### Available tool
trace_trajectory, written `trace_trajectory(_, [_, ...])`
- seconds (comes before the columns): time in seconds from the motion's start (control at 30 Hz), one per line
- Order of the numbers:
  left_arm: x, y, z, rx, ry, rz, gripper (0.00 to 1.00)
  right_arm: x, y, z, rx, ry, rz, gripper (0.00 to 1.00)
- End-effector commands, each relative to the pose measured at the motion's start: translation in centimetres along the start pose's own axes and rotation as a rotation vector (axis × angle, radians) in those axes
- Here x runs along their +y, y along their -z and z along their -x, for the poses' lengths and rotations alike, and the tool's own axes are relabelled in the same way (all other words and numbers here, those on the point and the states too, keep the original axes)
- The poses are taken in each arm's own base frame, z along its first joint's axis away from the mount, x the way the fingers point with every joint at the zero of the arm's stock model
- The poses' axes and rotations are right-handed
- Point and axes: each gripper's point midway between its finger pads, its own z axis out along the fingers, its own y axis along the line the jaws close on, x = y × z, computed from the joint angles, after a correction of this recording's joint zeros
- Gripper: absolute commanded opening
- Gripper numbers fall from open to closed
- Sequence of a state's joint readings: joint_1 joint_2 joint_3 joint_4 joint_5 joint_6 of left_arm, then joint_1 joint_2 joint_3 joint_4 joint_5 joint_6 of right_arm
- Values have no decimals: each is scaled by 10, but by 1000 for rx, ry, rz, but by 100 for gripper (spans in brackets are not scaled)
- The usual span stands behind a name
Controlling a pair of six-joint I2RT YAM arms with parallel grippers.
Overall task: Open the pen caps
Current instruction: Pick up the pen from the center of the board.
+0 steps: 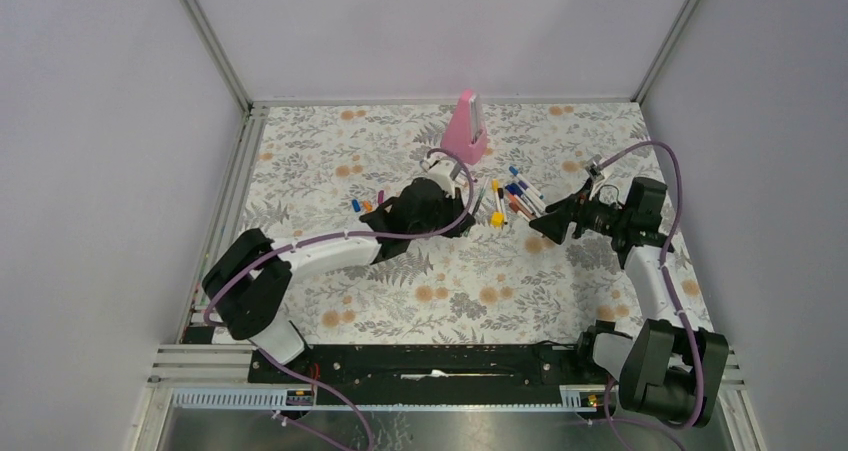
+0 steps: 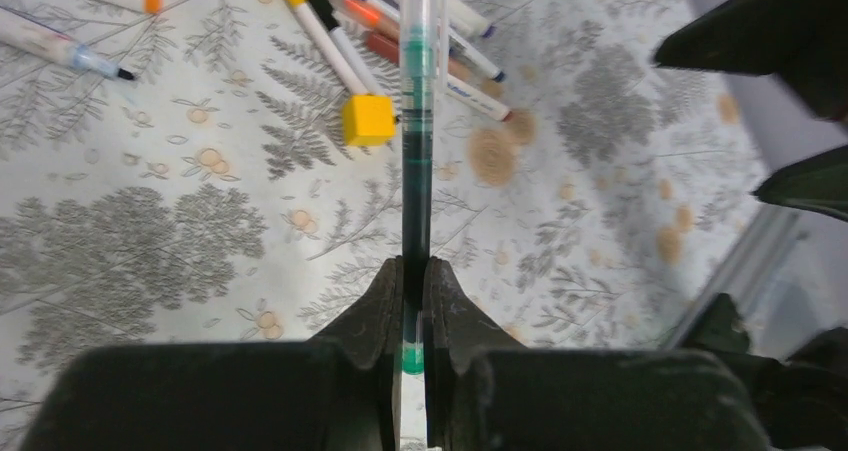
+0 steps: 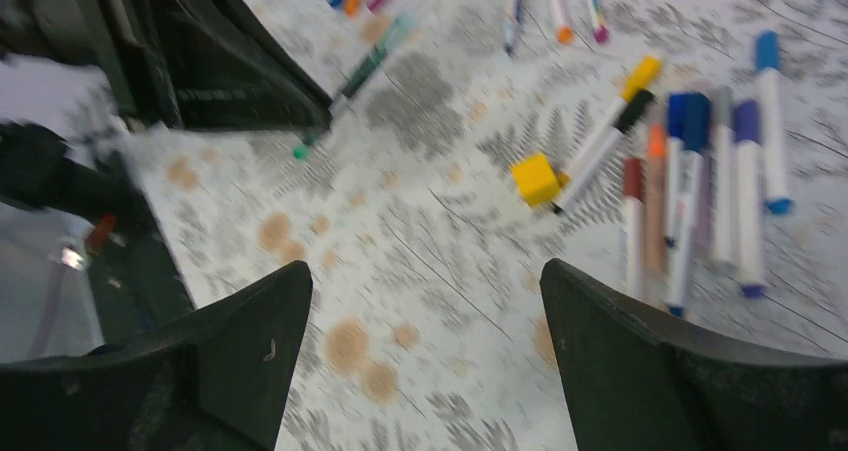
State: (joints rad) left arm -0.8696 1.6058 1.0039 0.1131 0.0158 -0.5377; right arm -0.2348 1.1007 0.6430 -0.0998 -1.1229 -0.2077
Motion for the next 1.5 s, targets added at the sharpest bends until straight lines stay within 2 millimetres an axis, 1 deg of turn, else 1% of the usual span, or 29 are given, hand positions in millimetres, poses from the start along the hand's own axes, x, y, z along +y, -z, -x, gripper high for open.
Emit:
trace_trajectory(0.0, [-55,24,45,-224,143,-275,0,35,-2,21,-119,-103,225,90])
trace_trajectory(0.1, [-65,32,48,-269,200,-341,0,34,-3,21,-130,-136,219,90])
trace_trajectory(0.2, [-74,33,47,-293,238,-379,0,32,-4,25,-155,-193,196,88])
trace_trajectory(0.33, [-90,28,43,-298,267,-416,0,24,-6,37,-237,-356,122,79])
trace_trajectory(0.4, [-96,25,44,-306,277,-427,0,27,-7,40,-268,-387,125,75])
trace_trajectory(0.5, [-105,22,46,-322,287,-439,0,35,-9,41,-279,-404,140,74])
trace_trajectory(0.63, [-115,16,42,-319,295,-456,0,39,-12,43,-287,-425,152,73])
trace_trajectory(0.7, [-119,12,40,-314,298,-458,0,41,-14,41,-284,-428,157,71])
trace_trajectory(0.83, [-124,10,41,-322,304,-463,0,46,-22,33,-255,-425,171,59])
trace_trajectory(1.03, [-135,9,41,-320,301,-481,0,50,-27,30,-234,-421,186,50])
trace_trajectory(1.17, [-141,8,39,-314,299,-489,0,53,-28,29,-229,-411,197,41])
trace_trajectory(1.33, [-145,7,39,-314,297,-497,0,59,-29,27,-213,-397,222,27])
trace_trajectory(1.47, [-145,7,39,-313,286,-493,0,65,-28,27,-201,-373,249,14])
